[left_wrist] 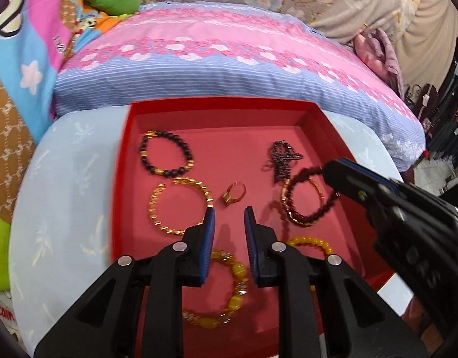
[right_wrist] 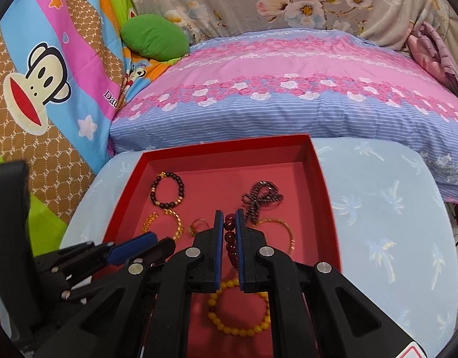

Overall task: Organize jewelry
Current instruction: 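Carry the dark red bracelet and gold earring into the red box and open both tools, then withdraw both tools from the box toward the two gold hoop earrings, then grasp a gold hoop earring with the left tool while the right tool grasps the other hoop, then carry both hoop earrings into the red box and open both tools, then lift both tools out of the red box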

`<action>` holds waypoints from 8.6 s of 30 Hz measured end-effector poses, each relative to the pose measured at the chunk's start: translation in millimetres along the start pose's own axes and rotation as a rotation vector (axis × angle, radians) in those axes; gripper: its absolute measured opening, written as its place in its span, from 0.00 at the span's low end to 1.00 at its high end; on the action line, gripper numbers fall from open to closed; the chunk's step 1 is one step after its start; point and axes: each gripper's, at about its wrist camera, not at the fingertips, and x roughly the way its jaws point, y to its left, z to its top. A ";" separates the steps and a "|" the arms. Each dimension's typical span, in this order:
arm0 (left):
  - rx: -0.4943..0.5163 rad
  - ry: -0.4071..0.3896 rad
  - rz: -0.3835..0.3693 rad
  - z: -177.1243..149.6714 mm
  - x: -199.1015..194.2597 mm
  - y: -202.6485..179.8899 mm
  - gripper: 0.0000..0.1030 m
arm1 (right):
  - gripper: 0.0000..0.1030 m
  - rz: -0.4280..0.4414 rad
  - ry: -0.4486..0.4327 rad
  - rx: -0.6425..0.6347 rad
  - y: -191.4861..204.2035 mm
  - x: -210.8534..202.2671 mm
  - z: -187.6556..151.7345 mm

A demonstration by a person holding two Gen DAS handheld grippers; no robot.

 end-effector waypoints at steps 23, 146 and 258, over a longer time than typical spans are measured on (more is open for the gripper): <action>-0.023 0.002 -0.010 -13.7 -6.5 5.8 0.19 | 0.12 -0.061 0.067 0.006 -2.0 18.4 -23.4; 0.096 0.049 -0.009 -181.8 -81.6 -58.8 0.16 | 0.15 -0.104 0.099 0.035 -23.8 -119.0 -196.4; 0.093 -0.058 0.104 40.0 32.5 -17.0 0.24 | 0.26 -0.117 0.024 -0.009 -25.3 27.8 -1.2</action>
